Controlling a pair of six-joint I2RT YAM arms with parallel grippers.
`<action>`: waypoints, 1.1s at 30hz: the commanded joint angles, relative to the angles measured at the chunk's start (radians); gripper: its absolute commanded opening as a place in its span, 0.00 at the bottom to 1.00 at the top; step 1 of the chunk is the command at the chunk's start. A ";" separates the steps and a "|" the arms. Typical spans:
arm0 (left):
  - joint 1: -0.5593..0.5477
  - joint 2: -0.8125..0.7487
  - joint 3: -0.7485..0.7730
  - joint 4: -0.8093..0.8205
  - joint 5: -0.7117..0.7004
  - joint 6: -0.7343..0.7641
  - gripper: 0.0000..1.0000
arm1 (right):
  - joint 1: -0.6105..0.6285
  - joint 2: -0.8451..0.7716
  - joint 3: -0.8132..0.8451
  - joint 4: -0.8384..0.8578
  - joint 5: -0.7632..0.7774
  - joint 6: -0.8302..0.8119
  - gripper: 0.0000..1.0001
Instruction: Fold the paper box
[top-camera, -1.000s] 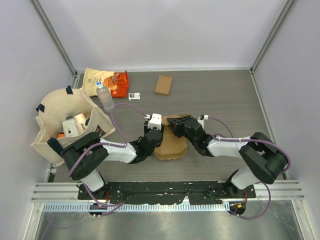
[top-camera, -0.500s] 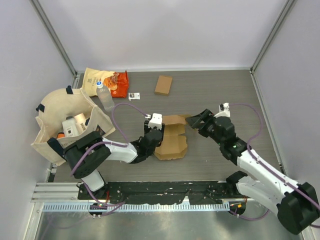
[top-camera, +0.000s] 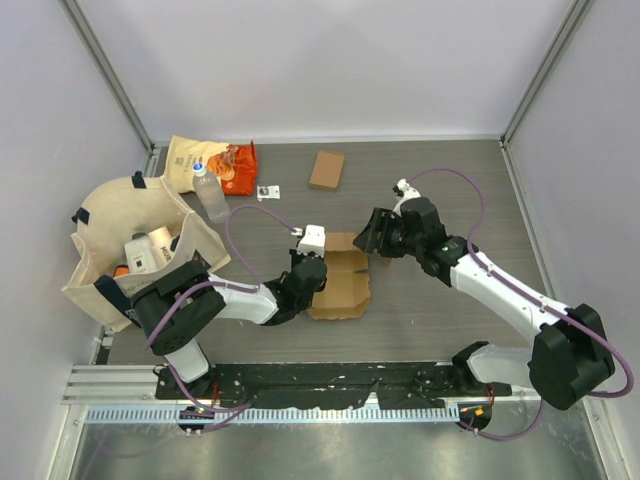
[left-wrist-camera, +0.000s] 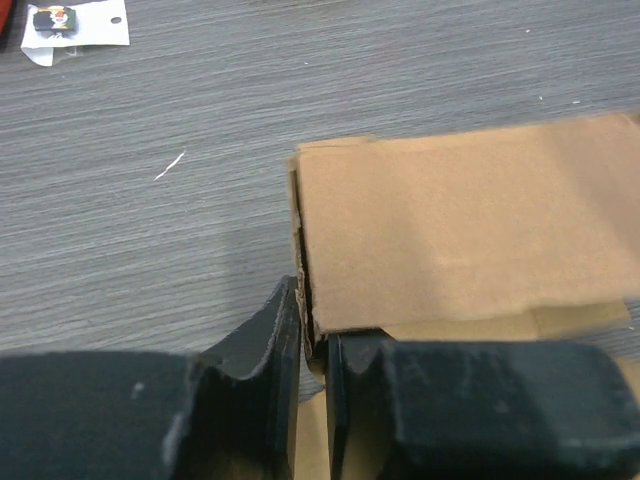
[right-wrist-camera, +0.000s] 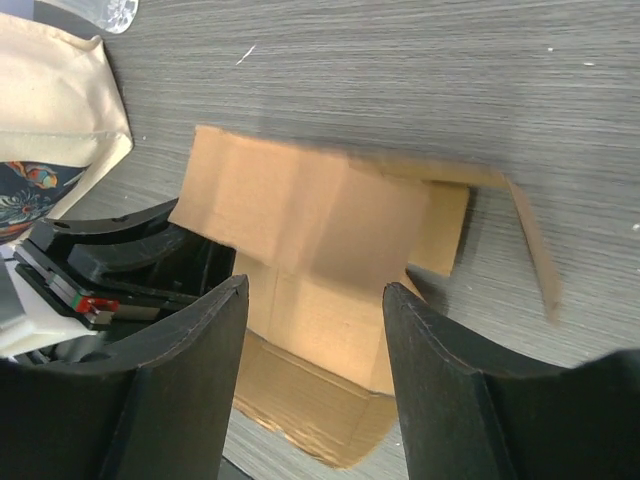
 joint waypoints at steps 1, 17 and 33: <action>0.007 0.011 0.023 0.047 -0.060 0.017 0.13 | 0.013 0.059 0.086 0.001 -0.008 0.033 0.62; 0.005 -0.015 0.019 0.045 -0.130 -0.054 0.00 | 0.022 0.136 -0.029 0.325 -0.071 0.444 0.51; 0.005 -0.162 0.023 -0.113 -0.075 -0.196 0.00 | 0.016 0.257 -0.097 0.695 -0.141 0.725 0.04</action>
